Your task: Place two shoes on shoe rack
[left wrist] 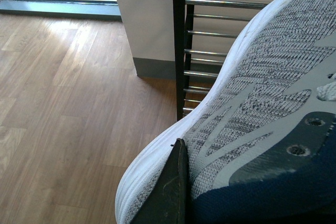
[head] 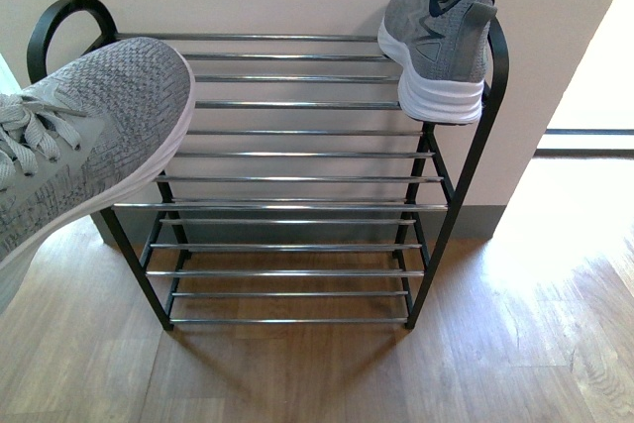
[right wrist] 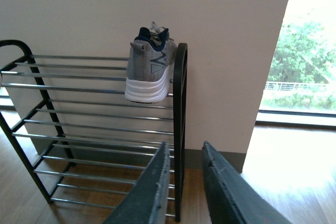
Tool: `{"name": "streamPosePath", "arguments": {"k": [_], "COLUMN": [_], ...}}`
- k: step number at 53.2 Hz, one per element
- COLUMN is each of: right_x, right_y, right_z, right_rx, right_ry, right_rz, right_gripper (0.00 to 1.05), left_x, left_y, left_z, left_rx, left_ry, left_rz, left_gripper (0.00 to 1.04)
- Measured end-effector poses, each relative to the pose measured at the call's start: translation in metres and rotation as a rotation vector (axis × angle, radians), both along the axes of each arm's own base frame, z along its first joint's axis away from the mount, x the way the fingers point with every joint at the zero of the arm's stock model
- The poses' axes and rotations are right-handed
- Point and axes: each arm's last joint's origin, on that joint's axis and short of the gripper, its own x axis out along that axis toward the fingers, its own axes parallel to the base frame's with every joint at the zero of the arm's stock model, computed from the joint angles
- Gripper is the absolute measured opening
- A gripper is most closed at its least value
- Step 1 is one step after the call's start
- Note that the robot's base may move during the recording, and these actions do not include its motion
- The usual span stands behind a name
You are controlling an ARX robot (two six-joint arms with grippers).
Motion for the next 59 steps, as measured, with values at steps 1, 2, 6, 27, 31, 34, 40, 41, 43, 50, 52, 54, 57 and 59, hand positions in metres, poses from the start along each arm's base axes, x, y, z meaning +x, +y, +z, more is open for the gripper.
{"name": "streamPosePath", "arguments": {"k": [1, 2, 6, 27, 31, 34, 40, 41, 43, 50, 52, 54, 57, 59], "right_x": [0.000, 0.000, 0.000, 0.000, 0.000, 0.000, 0.000, 0.000, 0.000, 0.000, 0.000, 0.000, 0.000, 0.000], "right_y": [0.000, 0.000, 0.000, 0.000, 0.000, 0.000, 0.000, 0.000, 0.000, 0.000, 0.000, 0.000, 0.000, 0.000], "right_z": [0.000, 0.000, 0.000, 0.000, 0.000, 0.000, 0.000, 0.000, 0.000, 0.000, 0.000, 0.000, 0.000, 0.000], "right_rx": [0.000, 0.000, 0.000, 0.000, 0.000, 0.000, 0.000, 0.000, 0.000, 0.000, 0.000, 0.000, 0.000, 0.000], "right_ry": [0.000, 0.000, 0.000, 0.000, 0.000, 0.000, -0.001, -0.001, -0.001, -0.001, -0.001, -0.001, -0.001, -0.001], "right_rz": [0.000, 0.000, 0.000, 0.000, 0.000, 0.000, 0.000, 0.000, 0.000, 0.000, 0.000, 0.000, 0.000, 0.000], "right_gripper": [0.27, 0.29, 0.46, 0.95, 0.96, 0.96, 0.96, 0.96, 0.96, 0.96, 0.96, 0.96, 0.96, 0.96], "left_x": [0.000, 0.000, 0.000, 0.000, 0.003, 0.010, 0.045, 0.048, 0.060, 0.092, 0.100, 0.116, 0.137, 0.152], "left_y": [0.000, 0.000, 0.000, 0.000, -0.002, -0.007, -0.036, -0.038, -0.049, -0.077, -0.085, -0.098, -0.116, -0.128], "left_z": [0.000, 0.000, 0.000, 0.000, -0.002, 0.000, 0.024, 0.026, 0.033, 0.048, 0.051, 0.056, 0.059, 0.060], "left_rx": [0.000, 0.000, 0.000, 0.000, -0.057, -0.111, -0.268, -0.281, -0.328, -0.455, -0.496, -0.557, -0.629, -0.676], "left_ry": [0.000, 0.000, 0.000, 0.000, -0.079, -0.151, -0.165, -0.162, -0.149, -0.103, -0.090, -0.066, -0.029, -0.003], "left_rz": [0.000, 0.000, 0.000, 0.000, 0.001, -0.006, -0.047, -0.048, -0.059, -0.056, -0.050, -0.044, -0.024, -0.001], "left_gripper": [0.02, 0.02, 0.02, 0.02, 0.02, 0.02, 0.02, 0.02, 0.02, 0.02, 0.02, 0.02, 0.02, 0.02]}}
